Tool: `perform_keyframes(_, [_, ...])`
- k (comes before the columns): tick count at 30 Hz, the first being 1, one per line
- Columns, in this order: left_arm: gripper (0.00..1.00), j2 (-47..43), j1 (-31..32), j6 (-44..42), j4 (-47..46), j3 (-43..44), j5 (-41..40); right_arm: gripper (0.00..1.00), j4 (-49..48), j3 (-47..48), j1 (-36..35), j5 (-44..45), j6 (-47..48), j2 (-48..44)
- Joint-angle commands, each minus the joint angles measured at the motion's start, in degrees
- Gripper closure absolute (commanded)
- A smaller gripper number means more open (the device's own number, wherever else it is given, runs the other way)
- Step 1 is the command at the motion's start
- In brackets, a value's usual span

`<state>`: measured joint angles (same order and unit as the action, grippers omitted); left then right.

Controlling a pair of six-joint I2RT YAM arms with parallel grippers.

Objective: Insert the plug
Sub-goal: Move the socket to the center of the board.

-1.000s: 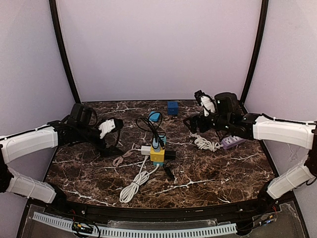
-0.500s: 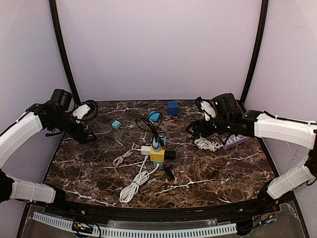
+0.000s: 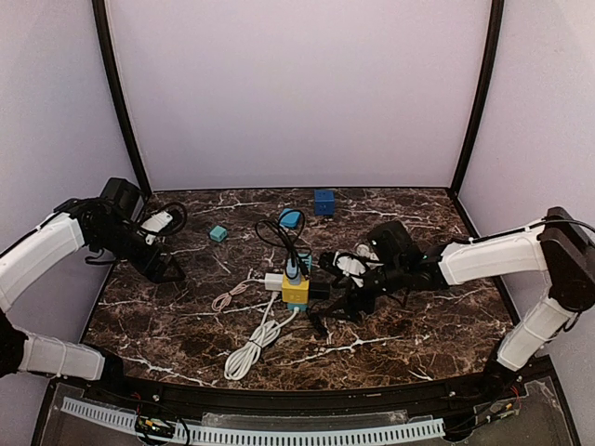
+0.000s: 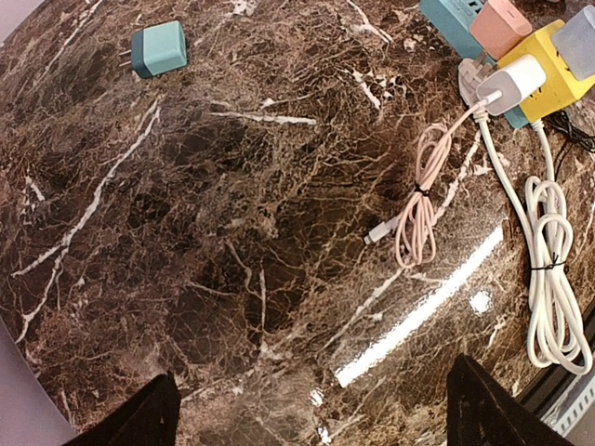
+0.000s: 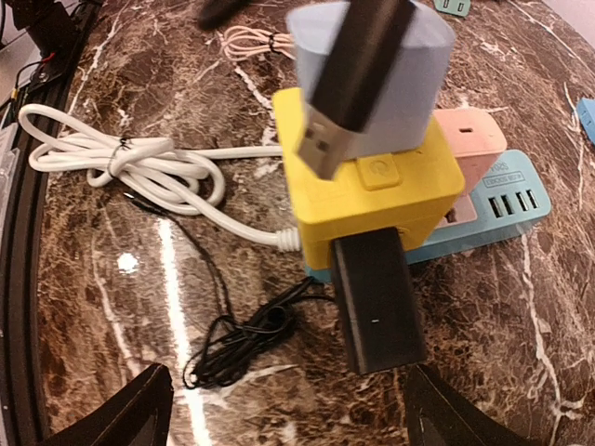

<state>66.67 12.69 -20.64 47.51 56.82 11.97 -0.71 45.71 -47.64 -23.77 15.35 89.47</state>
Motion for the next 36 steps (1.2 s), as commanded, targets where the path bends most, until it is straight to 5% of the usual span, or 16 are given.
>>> perform_keyframes(1, [0.13,-3.5,-1.7,-1.5,-1.0,-2.5,2.7,0.16,-5.5,2.9,5.1,-7.1,6.9,4.6])
perform_keyframes(5, [0.15,-4.5,-3.9,-1.8,-1.0,-2.7,3.9,0.25,-5.1,5.1,5.7,-9.9,8.7,8.0])
perform_keyframes(10, [0.18,-4.1,-5.5,-1.9,-1.3,-3.2,5.8,0.53,-5.6,6.2,5.7,-11.7,7.9,10.9])
perform_keyframes(17, [0.20,-3.4,-6.7,-1.9,-0.6,-2.7,7.6,0.74,-6.8,7.8,5.0,-11.1,6.0,14.9])
perform_keyframes(28, [0.22,-2.9,-9.8,-0.7,-1.5,-1.8,6.3,0.75,-5.9,30.3,-3.0,-8.5,-2.7,32.9])
perform_keyframes(36, [0.22,-3.3,-11.4,-0.8,-1.0,-1.1,6.7,0.48,-4.5,54.1,-9.8,-7.1,-8.7,48.5])
